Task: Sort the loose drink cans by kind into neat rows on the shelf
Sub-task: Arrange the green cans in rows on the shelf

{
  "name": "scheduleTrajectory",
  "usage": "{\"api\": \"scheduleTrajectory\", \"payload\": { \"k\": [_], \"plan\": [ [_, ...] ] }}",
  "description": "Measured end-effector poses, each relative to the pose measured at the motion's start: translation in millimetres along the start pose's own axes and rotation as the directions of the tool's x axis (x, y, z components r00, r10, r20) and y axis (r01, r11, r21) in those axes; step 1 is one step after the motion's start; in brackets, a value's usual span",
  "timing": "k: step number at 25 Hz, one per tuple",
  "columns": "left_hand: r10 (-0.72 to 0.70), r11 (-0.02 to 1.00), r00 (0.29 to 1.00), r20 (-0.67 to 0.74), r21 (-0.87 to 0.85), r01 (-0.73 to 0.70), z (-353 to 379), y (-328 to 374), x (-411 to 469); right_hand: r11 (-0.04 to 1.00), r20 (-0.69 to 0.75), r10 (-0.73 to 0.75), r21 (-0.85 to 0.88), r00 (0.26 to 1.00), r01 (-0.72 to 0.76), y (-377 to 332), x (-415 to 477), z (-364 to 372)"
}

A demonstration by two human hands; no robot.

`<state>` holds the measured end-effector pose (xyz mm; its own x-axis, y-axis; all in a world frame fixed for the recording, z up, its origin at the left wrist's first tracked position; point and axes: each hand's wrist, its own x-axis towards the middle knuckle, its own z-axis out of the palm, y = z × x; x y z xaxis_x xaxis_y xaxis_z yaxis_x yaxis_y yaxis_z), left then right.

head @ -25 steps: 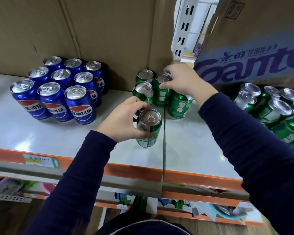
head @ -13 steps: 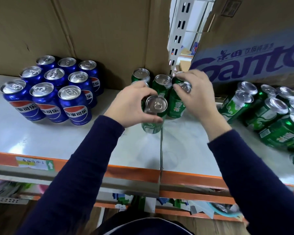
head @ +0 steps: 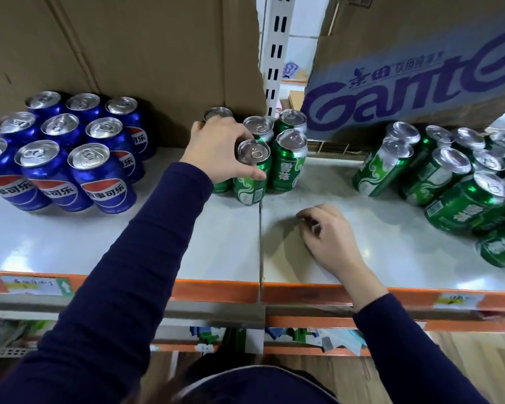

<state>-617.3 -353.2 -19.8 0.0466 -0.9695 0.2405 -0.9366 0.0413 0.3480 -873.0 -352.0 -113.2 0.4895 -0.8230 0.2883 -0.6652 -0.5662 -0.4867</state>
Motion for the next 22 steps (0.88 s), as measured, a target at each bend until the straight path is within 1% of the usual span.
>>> {"api": "scheduleTrajectory", "payload": {
  "k": [2,4,8,9,13,14,17,18,22],
  "plan": [
    [-0.024,1.0,1.0,-0.006,0.018,0.024,-1,2,0,1.0,0.0,-0.009,-0.017,1.0,0.009,0,-1,2],
    [-0.019,0.999,1.0,-0.01,0.038,0.019,-2,3,-1,1.0,0.002,-0.003,-0.03,1.0,0.003,1,-1,3],
    [0.009,0.999,0.998,0.056,-0.049,-0.006,-10,-1,1,0.999,0.003,0.003,-0.055,1.0,-0.003,3,0,6],
    [0.006,0.999,0.999,0.05,-0.038,-0.004,-11,0,2,0.998,0.002,0.004,-0.055,1.0,-0.004,3,0,6],
    [-0.036,0.985,0.999,-0.034,0.169,0.041,-8,9,4,0.998,0.009,0.013,-0.069,1.0,-0.012,4,1,7],
    [-0.034,0.984,0.999,-0.039,0.172,0.04,-6,9,2,0.997,0.01,0.018,-0.069,1.0,-0.018,4,1,7],
    [-0.02,0.999,1.0,-0.004,0.043,0.02,-5,7,-1,0.998,0.006,0.023,-0.061,1.0,-0.023,3,0,7],
    [-0.021,0.999,1.0,-0.008,0.025,0.021,-5,6,-2,0.998,0.005,0.018,-0.063,1.0,-0.018,2,0,6],
    [-0.062,0.996,0.996,-0.06,0.064,0.066,-1,7,-1,0.998,0.006,0.016,-0.06,1.0,-0.015,2,0,6]
  ]
}}
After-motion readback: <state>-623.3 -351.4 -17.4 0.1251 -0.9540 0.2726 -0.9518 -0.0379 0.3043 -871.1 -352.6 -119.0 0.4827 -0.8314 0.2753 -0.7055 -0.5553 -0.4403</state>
